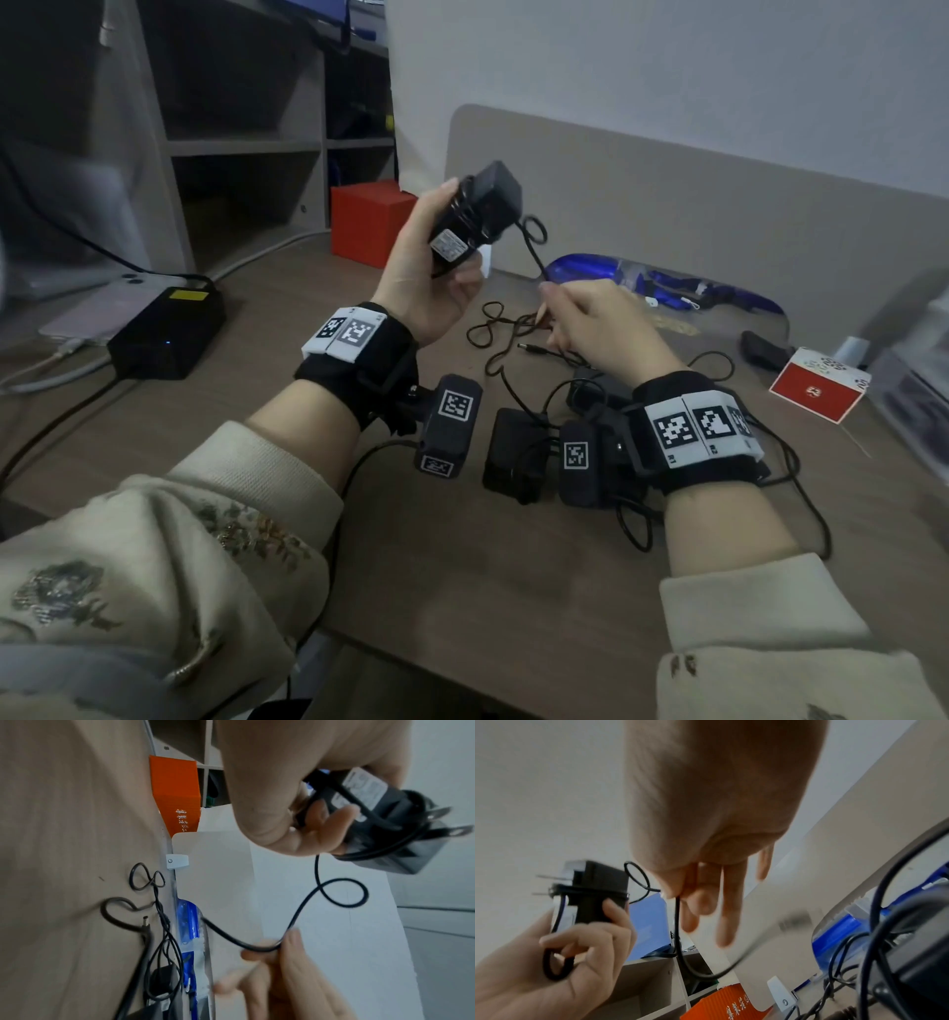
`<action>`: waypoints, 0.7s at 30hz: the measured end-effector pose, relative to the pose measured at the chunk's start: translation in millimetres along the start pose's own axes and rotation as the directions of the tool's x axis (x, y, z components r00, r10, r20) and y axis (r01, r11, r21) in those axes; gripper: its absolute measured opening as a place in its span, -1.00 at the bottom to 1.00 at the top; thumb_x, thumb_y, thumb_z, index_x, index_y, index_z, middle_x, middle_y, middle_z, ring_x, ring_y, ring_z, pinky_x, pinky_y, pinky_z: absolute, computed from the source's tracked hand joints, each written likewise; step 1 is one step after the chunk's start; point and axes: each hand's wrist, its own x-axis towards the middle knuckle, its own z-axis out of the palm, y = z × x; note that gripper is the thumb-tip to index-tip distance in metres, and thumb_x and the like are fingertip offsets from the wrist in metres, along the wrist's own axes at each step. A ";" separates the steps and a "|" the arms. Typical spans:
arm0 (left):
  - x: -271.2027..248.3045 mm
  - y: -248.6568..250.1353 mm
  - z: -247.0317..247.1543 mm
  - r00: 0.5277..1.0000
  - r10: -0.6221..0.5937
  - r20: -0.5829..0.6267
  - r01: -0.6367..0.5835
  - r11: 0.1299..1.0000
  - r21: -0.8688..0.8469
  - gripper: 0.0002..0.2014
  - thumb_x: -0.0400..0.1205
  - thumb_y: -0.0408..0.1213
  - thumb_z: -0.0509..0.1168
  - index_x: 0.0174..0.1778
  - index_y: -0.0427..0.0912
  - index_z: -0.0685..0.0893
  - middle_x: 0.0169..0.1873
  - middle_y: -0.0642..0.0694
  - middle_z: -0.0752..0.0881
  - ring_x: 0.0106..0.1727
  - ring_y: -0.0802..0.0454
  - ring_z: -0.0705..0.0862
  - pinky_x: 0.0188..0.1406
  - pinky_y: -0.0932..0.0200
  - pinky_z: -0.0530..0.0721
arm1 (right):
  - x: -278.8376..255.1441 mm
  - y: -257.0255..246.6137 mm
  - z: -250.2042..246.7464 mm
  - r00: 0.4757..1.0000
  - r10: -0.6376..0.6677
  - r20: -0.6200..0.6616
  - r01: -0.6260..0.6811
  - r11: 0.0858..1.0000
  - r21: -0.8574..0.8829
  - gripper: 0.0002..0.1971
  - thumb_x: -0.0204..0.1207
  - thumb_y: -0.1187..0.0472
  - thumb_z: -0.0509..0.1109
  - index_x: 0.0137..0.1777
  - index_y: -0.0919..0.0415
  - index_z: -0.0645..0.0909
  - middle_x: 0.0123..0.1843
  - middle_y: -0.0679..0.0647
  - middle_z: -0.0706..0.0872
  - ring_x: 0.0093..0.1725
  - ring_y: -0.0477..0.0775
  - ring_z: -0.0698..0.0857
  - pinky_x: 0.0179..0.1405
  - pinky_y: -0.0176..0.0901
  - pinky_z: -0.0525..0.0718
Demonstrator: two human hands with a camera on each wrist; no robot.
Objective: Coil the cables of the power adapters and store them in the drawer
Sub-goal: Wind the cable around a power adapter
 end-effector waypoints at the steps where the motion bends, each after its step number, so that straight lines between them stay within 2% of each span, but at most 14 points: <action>1: 1.5 2.7 -1.8 0.998 0.013 -0.066 -0.015 1.000 -0.021 -0.78 0.70 -0.03 0.23 -0.07 -0.12 0.56 -0.29 -0.02 0.58 -0.56 0.22 0.37 -0.69 0.44 0.34 | 0.2 0.6 -1.1 1.000 0.000 -0.014 0.001 0.999 0.035 -0.58 0.74 0.00 0.14 -0.32 0.07 0.61 -0.43 -0.06 0.69 -0.23 -0.16 0.73 0.31 0.14 0.58; 3: 3.4 5.2 -4.4 0.987 0.037 -0.159 -0.041 0.999 -0.024 -0.77 0.69 -0.02 0.25 -0.13 -0.10 0.58 -0.32 -0.01 0.54 -0.58 0.21 0.33 -0.70 0.44 0.30 | 0.9 0.9 -0.9 1.000 -0.015 -0.025 0.015 1.000 0.020 -0.63 0.73 0.06 0.17 -0.30 0.05 0.64 -0.42 -0.06 0.68 -0.28 -0.18 0.70 0.12 0.06 0.68; 5: 3.1 4.3 -4.2 0.984 0.043 -0.175 -0.042 0.999 0.011 -0.78 0.70 -0.03 0.24 -0.16 -0.10 0.58 -0.33 -0.01 0.54 -0.59 0.21 0.34 -0.71 0.43 0.31 | 1.2 1.4 -0.2 0.999 -0.038 -0.018 0.038 0.999 -0.015 -0.70 0.70 0.06 0.22 -0.22 0.05 0.68 -0.33 -0.10 0.69 -0.19 -0.09 0.69 0.05 0.06 0.69; 8: 0.1 0.7 -2.0 0.992 0.040 -0.122 -0.025 0.993 0.119 -0.83 0.71 -0.08 0.23 -0.07 -0.10 0.59 -0.27 -0.04 0.58 -0.53 0.22 0.42 -0.67 0.41 0.36 | 2.8 2.6 1.8 0.994 -0.025 -0.103 0.024 1.000 -0.014 -0.77 0.68 0.02 0.24 -0.01 0.07 0.69 -0.13 -0.08 0.71 -0.03 -0.01 0.67 0.09 0.09 0.68; 10: -1.0 -1.4 -0.1 0.995 0.012 -0.096 0.008 0.979 0.205 -0.85 0.72 -0.12 0.21 -0.06 -0.10 0.58 -0.24 -0.05 0.57 -0.50 0.21 0.44 -0.65 0.39 0.34 | 5.0 3.6 1.2 0.976 -0.006 -0.217 0.016 0.999 0.045 -0.79 0.68 0.06 0.26 0.20 0.08 0.62 0.03 -0.07 0.66 0.04 -0.05 0.63 0.14 0.00 0.66; 13: -4.0 -4.9 5.1 0.993 -0.071 -0.093 0.097 0.941 0.323 -0.86 0.73 -0.15 0.20 -0.08 -0.09 0.60 -0.27 -0.03 0.57 -0.51 0.21 0.42 -0.65 0.38 0.28 | 5.5 2.7 -1.3 0.948 -0.093 -0.303 0.127 0.988 0.093 -0.56 0.62 0.18 0.36 0.49 0.08 0.43 0.26 -0.02 0.55 0.25 -0.03 0.57 0.25 -0.10 0.53; 15: -8.0 -7.6 9.7 0.985 -0.147 -0.087 0.170 0.902 0.396 -0.84 0.73 -0.16 0.20 -0.11 -0.09 0.62 -0.36 0.01 0.58 -0.54 0.21 0.41 -0.67 0.37 0.25 | 4.1 2.2 0.1 0.945 -0.198 -0.258 0.213 0.977 0.029 -0.38 0.54 0.26 0.45 0.58 0.07 0.34 0.46 0.05 0.45 0.47 0.05 0.44 0.45 0.05 0.42; 17: -11.6 -9.4 13.7 0.974 -0.211 -0.081 0.225 0.864 0.451 -0.81 0.73 -0.17 0.20 -0.17 -0.10 0.61 -0.41 0.01 0.57 -0.56 0.19 0.39 -0.69 0.36 0.22 | 4.6 3.3 1.6 0.945 -0.252 -0.211 0.246 0.968 -0.052 -0.26 0.44 0.40 0.48 0.61 0.08 0.32 0.58 0.09 0.37 0.58 0.11 0.31 0.57 0.21 0.29; 18: -12.8 -9.6 14.7 0.970 -0.230 -0.074 0.238 0.854 0.463 -0.80 0.72 -0.17 0.20 -0.19 -0.11 0.60 -0.41 0.00 0.55 -0.56 0.17 0.38 -0.70 0.36 0.22 | 5.6 4.0 1.9 0.943 -0.267 -0.198 0.257 0.964 -0.072 -0.27 0.41 0.44 0.47 0.58 0.08 0.37 0.58 0.08 0.38 0.59 0.12 0.31 0.58 0.25 0.29; 19: -13.6 -9.4 15.4 0.967 -0.245 -0.062 0.246 0.851 0.464 -0.80 0.72 -0.17 0.20 -0.19 -0.12 0.59 -0.41 -0.02 0.53 -0.57 0.16 0.37 -0.72 0.36 0.22 | 7.0 5.2 2.5 0.942 -0.274 -0.194 0.267 0.962 -0.066 -0.33 0.41 0.46 0.46 0.53 0.10 0.45 0.57 0.07 0.42 0.57 0.12 0.34 0.56 0.25 0.31; 21: -14.7 -8.5 16.3 0.962 -0.270 -0.033 0.254 0.848 0.466 -0.79 0.72 -0.17 0.19 -0.19 -0.15 0.57 -0.39 -0.06 0.48 -0.58 0.15 0.34 -0.73 0.36 0.23 | 8.5 6.1 2.4 0.943 -0.269 -0.195 0.276 0.961 0.011 -0.50 0.42 0.50 0.45 0.35 0.14 0.60 0.48 0.04 0.50 0.51 0.07 0.43 0.53 0.11 0.40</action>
